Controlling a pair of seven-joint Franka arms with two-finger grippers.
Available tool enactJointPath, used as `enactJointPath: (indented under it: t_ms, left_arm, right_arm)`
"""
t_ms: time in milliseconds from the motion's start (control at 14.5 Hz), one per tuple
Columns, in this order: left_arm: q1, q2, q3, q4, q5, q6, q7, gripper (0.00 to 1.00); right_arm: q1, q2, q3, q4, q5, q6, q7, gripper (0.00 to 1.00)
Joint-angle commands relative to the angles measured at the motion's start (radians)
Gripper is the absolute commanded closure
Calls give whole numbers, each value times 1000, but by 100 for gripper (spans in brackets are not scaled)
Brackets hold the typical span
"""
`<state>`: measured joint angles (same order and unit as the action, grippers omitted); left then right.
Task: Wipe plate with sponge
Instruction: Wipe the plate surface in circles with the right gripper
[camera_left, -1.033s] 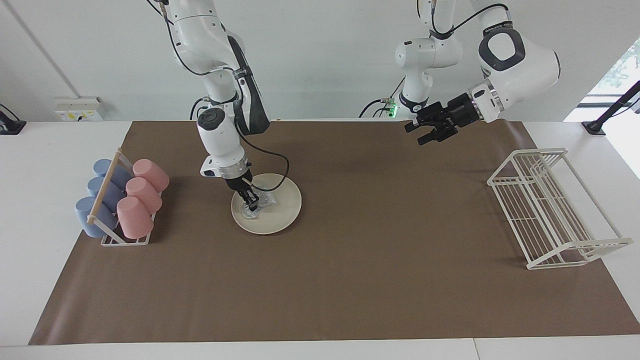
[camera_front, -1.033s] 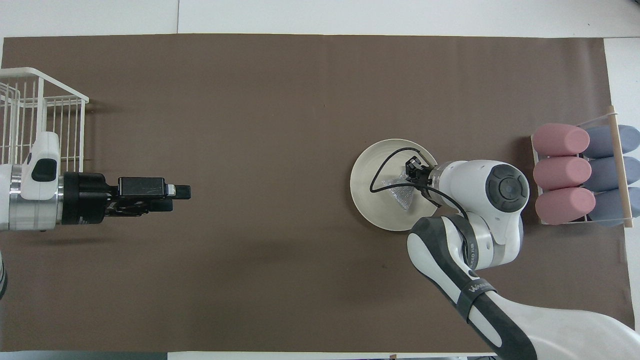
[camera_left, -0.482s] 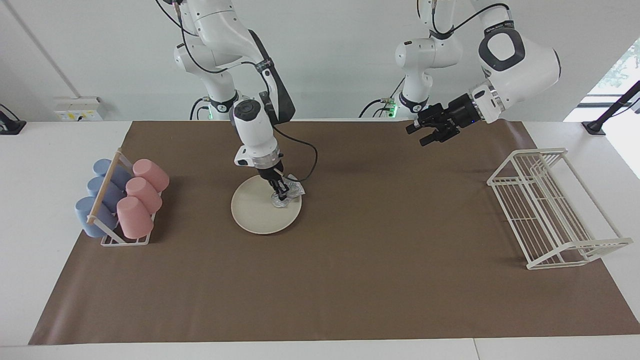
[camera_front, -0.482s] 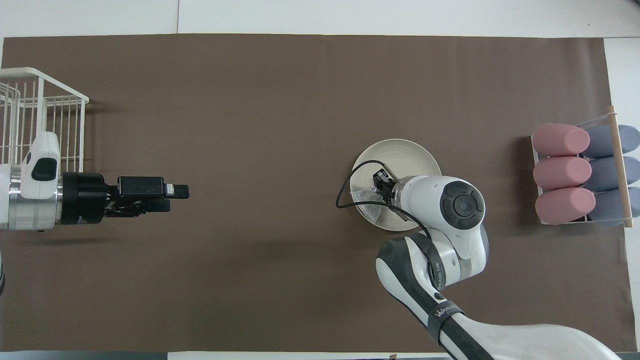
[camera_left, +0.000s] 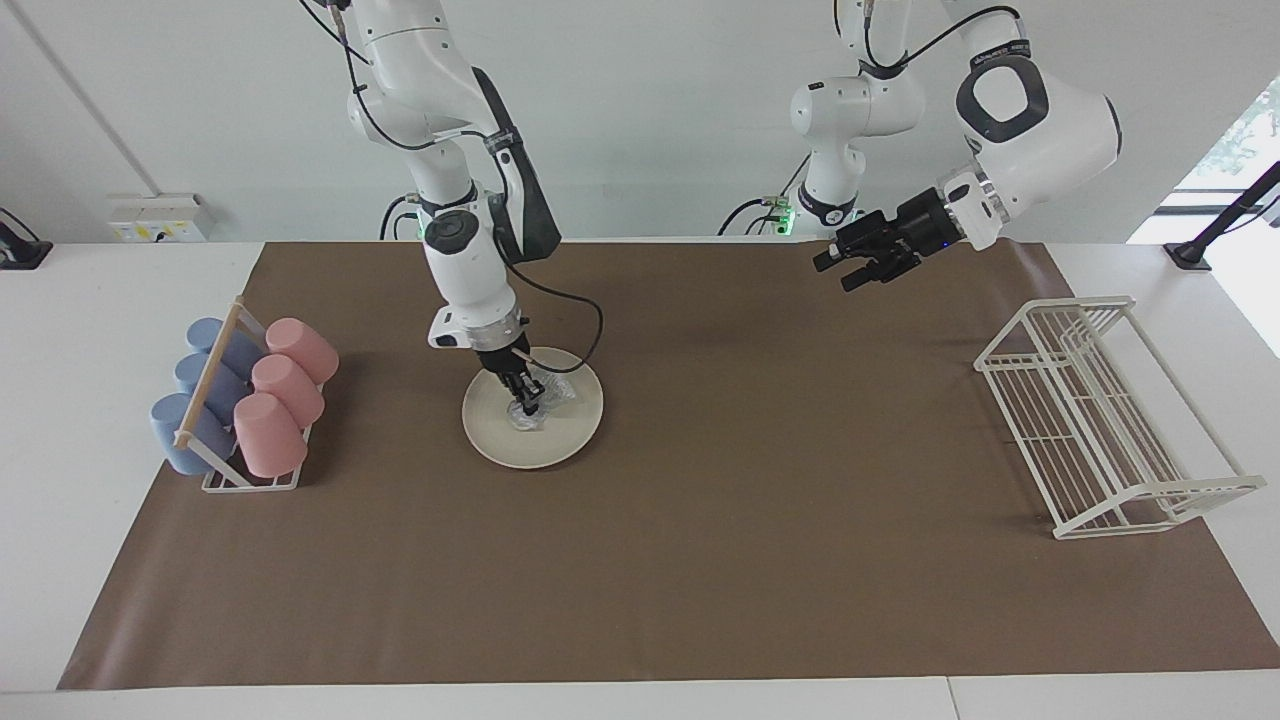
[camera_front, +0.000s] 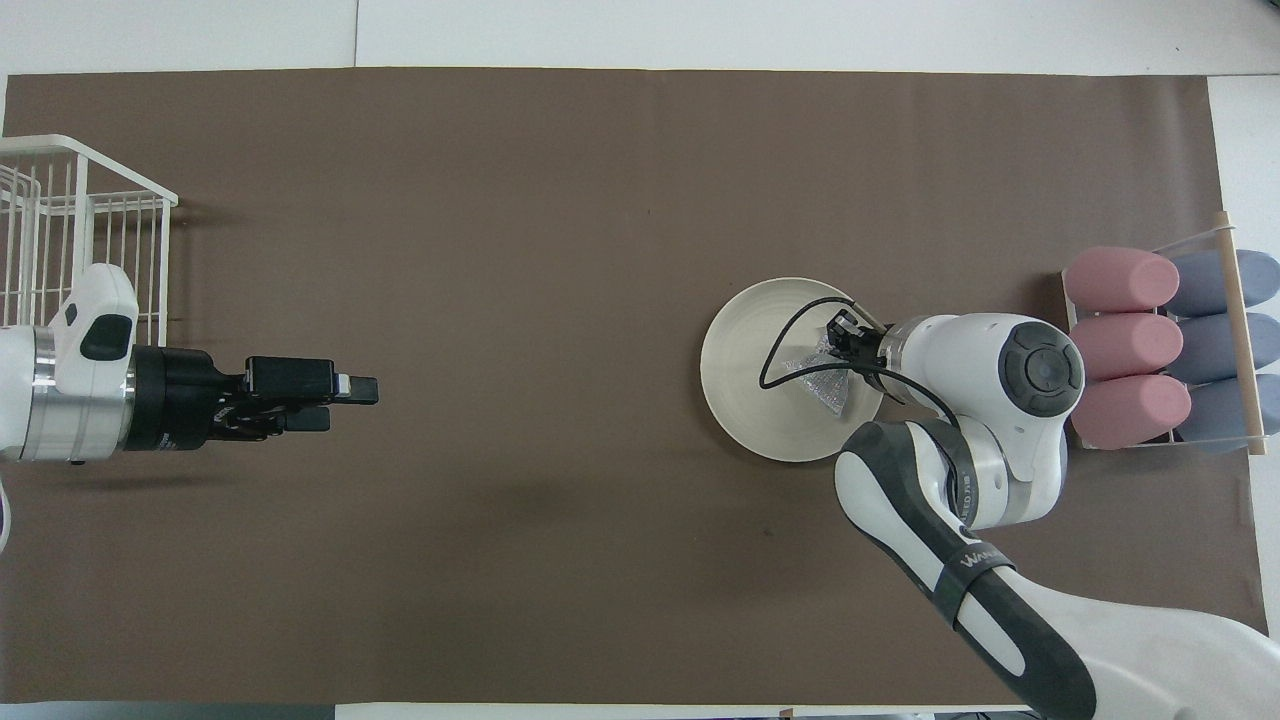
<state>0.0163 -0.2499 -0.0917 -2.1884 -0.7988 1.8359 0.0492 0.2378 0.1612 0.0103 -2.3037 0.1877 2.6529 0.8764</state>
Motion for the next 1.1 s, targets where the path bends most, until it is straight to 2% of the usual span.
enactJointPath:
  t_ms: [0, 344, 551, 689, 757, 1033]
  left_arm:
    - [4, 9, -2, 16, 29, 13, -22, 0]
    - [10, 8, 1, 15, 32, 13, -32, 0]
    - [11, 8, 1, 15, 36, 13, -37, 0]
    - [13, 8, 1, 15, 36, 11, -35, 0]
    - [13, 8, 1, 13, 44, 11, -35, 0]
    - [14, 8, 1, 13, 82, 11, -37, 0]
  right_arm:
    - [27, 54, 8, -14, 10, 30, 68, 100]
    - [176, 47, 8, -16, 10, 30, 332, 100]
    - [178, 47, 8, -14, 10, 27, 340, 100]
    - [178, 41, 7, 36, 12, 7, 367, 100]
    - [178, 35, 7, 73, 12, -39, 430, 100]
    - [221, 23, 7, 318, 3, -388, 606, 100]
